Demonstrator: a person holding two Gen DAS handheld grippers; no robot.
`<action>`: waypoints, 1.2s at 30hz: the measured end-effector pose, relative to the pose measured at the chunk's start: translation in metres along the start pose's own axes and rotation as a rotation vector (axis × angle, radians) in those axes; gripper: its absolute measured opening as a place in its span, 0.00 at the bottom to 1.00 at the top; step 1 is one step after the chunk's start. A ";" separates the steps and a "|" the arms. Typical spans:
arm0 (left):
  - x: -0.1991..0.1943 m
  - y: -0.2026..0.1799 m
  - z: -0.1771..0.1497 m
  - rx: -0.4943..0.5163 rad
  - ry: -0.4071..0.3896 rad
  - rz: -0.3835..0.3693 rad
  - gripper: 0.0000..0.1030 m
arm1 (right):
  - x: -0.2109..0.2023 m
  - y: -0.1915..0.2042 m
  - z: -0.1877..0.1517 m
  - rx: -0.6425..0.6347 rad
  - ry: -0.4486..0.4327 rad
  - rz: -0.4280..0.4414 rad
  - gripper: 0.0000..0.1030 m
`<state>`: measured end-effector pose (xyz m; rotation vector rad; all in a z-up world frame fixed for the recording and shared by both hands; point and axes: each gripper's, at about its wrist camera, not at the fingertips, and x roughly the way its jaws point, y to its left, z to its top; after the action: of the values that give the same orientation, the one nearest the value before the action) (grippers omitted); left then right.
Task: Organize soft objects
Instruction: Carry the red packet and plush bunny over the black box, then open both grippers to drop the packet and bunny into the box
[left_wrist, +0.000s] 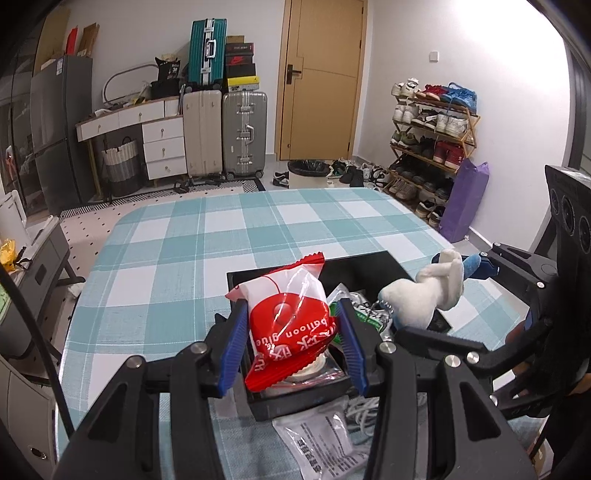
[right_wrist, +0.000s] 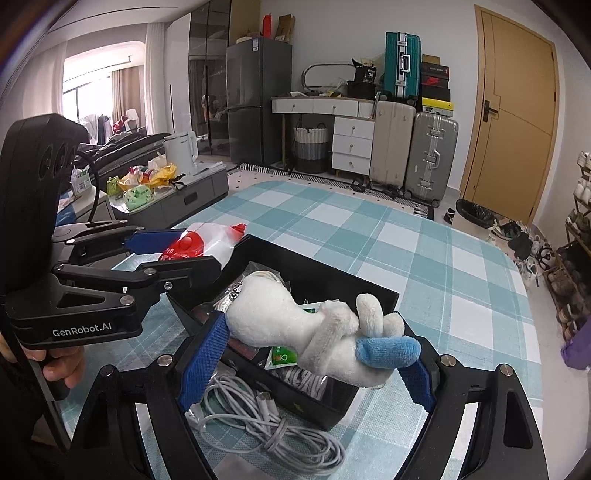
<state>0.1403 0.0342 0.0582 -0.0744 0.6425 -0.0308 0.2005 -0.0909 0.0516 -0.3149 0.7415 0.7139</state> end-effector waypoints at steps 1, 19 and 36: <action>0.003 0.001 0.000 0.001 0.005 0.002 0.45 | 0.004 0.000 0.000 -0.004 0.009 0.004 0.84; 0.033 0.003 -0.001 0.021 0.057 -0.005 0.45 | 0.050 -0.005 0.000 -0.063 0.088 0.038 0.84; 0.045 0.002 -0.002 0.028 0.092 -0.005 0.51 | 0.054 -0.009 0.001 -0.091 0.104 0.044 0.89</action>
<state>0.1751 0.0333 0.0300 -0.0476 0.7333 -0.0487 0.2351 -0.0710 0.0148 -0.4225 0.8178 0.7790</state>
